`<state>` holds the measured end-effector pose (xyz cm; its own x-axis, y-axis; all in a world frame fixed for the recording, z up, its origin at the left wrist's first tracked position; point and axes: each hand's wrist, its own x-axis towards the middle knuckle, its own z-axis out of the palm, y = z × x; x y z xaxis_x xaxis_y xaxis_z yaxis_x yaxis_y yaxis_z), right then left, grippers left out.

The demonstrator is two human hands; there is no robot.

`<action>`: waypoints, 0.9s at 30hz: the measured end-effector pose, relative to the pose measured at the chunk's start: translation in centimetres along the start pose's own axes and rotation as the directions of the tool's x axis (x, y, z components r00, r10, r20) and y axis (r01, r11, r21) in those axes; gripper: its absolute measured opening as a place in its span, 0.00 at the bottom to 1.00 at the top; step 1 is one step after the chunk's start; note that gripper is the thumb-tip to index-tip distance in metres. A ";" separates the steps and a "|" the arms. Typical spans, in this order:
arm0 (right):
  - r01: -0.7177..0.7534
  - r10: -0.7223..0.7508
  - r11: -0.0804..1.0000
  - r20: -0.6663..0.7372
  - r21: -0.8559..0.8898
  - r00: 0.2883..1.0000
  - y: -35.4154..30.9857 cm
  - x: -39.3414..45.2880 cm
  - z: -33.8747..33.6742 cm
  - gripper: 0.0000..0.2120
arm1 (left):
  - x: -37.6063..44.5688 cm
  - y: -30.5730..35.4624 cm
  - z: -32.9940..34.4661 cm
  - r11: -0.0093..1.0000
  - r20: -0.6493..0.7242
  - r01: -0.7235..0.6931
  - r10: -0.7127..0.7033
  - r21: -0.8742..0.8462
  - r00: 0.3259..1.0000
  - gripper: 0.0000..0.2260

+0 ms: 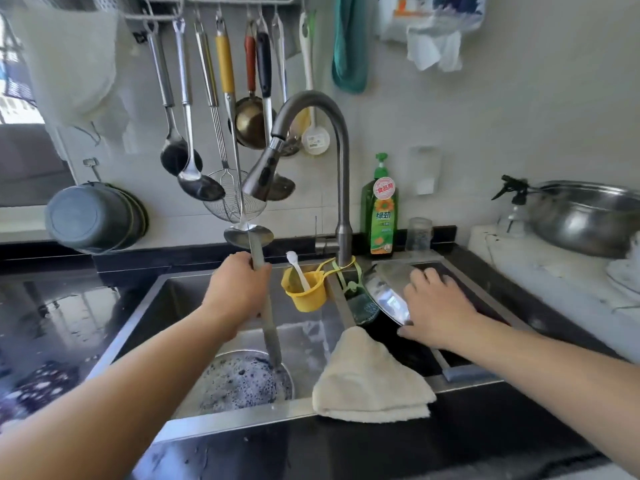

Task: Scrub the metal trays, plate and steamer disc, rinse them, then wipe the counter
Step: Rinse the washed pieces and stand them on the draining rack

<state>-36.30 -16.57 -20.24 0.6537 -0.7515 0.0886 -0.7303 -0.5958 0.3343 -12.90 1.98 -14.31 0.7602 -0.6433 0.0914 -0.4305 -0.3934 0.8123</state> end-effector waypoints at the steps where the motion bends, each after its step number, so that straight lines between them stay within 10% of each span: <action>1: 0.003 -0.005 0.999 -0.049 -0.035 0.999 -0.7 -0.4 0.9 0.35 | -0.3 0.3 0.1 0.999 -0.051 -0.036 0.036 0.005 0.998 0.11; 6: 0.030 -0.055 0.995 -0.292 -0.090 0.955 0.6 -0.8 1.3 0.13 | -1.4 2.3 1.2 0.950 -0.116 -0.062 0.027 -0.306 0.993 0.06; 11: -0.058 0.063 0.998 -0.358 0.024 0.931 4.5 0.4 -1.8 0.14 | -2.1 4.8 4.1 0.617 0.082 0.108 -0.070 -0.780 0.994 0.03; 19: -0.165 0.220 0.961 -0.251 0.222 0.943 8.6 1.9 -3.3 0.11 | -5.9 5.6 17.3 0.338 0.378 0.361 -0.014 -0.869 0.926 0.12; 27: -0.148 0.217 0.956 -0.269 0.255 0.939 9.9 0.5 -2.0 0.12 | -4.3 5.7 22.8 0.824 0.562 0.452 -0.207 -0.342 0.801 0.11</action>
<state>-42.75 -22.28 -15.00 0.5086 -0.7584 0.4077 -0.8450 -0.5304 0.0674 -29.73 -12.45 -23.20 0.4240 -0.8032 -0.4185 0.1555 -0.3906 0.9073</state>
